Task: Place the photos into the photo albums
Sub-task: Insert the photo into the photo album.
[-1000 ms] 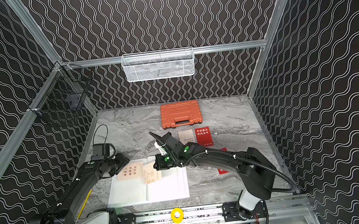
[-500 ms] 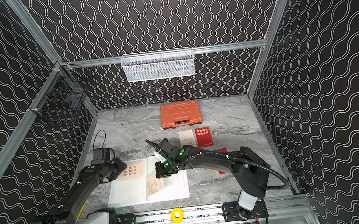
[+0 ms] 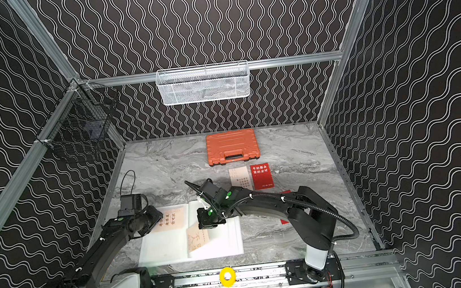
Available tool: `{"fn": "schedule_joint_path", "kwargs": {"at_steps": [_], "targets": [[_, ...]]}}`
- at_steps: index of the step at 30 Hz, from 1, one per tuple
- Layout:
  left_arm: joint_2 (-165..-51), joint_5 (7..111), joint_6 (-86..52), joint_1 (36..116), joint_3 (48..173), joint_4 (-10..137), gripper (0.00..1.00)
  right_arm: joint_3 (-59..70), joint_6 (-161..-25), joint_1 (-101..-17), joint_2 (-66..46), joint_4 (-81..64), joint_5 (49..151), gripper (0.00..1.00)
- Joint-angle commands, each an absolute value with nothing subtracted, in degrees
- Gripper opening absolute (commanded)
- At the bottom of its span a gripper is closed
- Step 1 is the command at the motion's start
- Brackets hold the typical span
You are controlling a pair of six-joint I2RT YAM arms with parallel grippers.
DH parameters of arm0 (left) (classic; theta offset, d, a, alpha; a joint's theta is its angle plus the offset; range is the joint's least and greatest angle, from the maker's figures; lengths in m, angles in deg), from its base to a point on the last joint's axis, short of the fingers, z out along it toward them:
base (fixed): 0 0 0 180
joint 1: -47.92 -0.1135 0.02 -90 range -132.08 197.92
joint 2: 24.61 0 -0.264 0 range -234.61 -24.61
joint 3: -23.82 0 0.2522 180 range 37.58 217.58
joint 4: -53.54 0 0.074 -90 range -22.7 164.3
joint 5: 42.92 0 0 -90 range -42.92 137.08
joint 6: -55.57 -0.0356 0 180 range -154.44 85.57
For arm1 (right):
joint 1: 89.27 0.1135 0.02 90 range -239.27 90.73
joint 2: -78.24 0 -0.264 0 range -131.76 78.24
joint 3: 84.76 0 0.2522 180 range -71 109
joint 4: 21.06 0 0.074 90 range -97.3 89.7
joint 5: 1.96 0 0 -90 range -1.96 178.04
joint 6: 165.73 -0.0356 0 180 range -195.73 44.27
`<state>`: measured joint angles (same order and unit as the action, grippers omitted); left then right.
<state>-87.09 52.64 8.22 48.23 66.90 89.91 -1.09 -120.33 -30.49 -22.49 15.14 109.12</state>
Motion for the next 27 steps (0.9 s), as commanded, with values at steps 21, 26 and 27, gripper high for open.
{"fn": "schedule_joint_path", "kwargs": {"at_steps": [21, 26, 27], "targets": [[-86.7, 52.9, 7.5, 48.1, 67.4, 87.9, 0.48, 2.2, -123.2, -27.8, -25.5, 20.4, 102.3, 0.0], [-86.8, 53.1, 7.4, 48.1, 68.1, 88.0, 0.48, 2.7, -122.8, -27.4, -25.9, 19.9, 101.9, 0.0], [-86.9, 53.1, 7.4, 48.1, 68.1, 88.0, 0.48, 2.7, -122.8, -27.4, -26.0, 19.6, 102.1, 0.0]]}}
